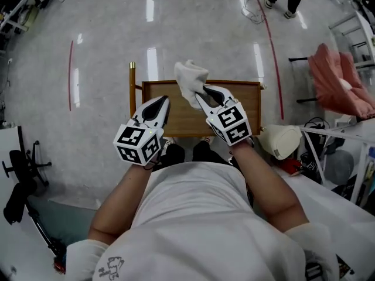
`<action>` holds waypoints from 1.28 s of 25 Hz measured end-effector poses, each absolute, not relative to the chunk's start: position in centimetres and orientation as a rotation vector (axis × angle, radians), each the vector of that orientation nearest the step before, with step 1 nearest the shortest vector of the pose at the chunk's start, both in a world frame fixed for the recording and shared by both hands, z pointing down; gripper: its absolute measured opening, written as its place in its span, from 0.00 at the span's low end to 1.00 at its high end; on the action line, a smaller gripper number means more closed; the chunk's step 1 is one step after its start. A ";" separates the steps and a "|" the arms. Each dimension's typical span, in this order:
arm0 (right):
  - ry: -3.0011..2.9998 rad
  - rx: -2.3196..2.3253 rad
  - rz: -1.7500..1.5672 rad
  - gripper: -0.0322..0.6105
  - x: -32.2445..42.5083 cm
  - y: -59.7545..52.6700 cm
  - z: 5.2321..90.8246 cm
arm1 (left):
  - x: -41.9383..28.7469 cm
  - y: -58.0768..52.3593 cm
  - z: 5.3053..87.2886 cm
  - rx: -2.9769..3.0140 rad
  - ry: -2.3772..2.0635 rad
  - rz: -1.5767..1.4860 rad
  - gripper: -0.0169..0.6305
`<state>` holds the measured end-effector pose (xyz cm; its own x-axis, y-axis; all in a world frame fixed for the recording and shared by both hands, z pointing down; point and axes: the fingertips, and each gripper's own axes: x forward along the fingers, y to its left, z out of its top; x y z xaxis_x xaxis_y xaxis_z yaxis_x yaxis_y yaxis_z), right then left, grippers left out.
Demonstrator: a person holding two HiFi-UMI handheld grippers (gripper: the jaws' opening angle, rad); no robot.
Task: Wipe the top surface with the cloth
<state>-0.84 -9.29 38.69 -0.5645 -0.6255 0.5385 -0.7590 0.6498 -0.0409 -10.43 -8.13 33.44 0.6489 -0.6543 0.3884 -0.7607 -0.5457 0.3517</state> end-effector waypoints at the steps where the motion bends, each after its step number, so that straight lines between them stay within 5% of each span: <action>1: -2.406 1.101 0.339 0.18 0.0 -9.2 36.9 | -10.0 -8.1 31.9 2.406 -1.115 0.265 0.04; 12: -2.582 1.277 0.165 0.18 7.7 -6.4 23.0 | -4.2 -6.7 20.8 2.639 -1.124 0.088 0.04; 32: -2.674 1.361 0.112 0.18 10.1 -7.0 19.3 | 0.2 -8.9 17.8 2.725 -1.151 0.033 0.04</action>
<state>10.07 -6.95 19.27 -0.5817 -0.7981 0.1570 -0.8085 0.5885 -0.0035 0.25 -8.88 17.79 0.6995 -0.7088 0.0915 -0.7129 -0.6830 0.1593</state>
